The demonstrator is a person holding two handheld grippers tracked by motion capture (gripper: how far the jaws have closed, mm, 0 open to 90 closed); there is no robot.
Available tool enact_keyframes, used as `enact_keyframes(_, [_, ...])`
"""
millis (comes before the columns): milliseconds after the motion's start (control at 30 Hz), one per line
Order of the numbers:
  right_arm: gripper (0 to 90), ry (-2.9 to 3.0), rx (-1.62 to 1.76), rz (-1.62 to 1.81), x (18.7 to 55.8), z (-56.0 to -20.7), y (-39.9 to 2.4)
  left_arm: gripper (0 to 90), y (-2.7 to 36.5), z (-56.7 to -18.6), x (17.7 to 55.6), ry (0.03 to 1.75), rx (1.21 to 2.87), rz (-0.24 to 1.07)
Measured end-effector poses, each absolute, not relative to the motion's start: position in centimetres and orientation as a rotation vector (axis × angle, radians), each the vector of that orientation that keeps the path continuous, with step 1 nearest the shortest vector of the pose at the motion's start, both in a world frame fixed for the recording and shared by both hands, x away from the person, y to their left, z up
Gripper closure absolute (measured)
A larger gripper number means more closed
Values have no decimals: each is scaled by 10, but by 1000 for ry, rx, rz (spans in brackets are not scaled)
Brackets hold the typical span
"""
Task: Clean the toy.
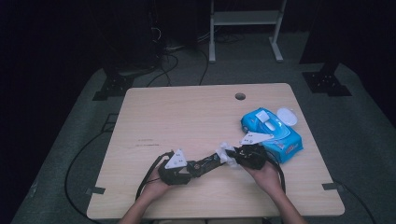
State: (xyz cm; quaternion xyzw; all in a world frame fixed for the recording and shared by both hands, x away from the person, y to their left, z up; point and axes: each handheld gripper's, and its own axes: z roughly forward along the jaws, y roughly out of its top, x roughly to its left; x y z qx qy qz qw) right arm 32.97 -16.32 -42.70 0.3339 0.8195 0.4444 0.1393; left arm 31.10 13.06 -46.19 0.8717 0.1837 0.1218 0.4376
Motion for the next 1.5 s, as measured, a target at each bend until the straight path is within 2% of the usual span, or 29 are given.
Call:
enact_keyframes(233, [797, 2383, 898, 1314, 323, -421, -148, 581, 131, -462, 311, 456, 2167, 303])
enact_keyframes(433, [798, 2392, 931, 1299, 327, -424, -152, 581, 131, -462, 311, 457, 2166, 301])
enact_keyframes(933, [800, 2493, 761, 1327, 316, -424, -102, 580, 132, -462, 313, 474, 2163, 320])
enact_keyframes(1300, [801, 2366, 963, 1334, 333, -421, -146, 580, 131, -461, 313, 462, 2168, 320])
enact_keyframes(1500, [801, 2443, 799, 1434, 318, -408, -107, 580, 131, -462, 313, 474, 2156, 311])
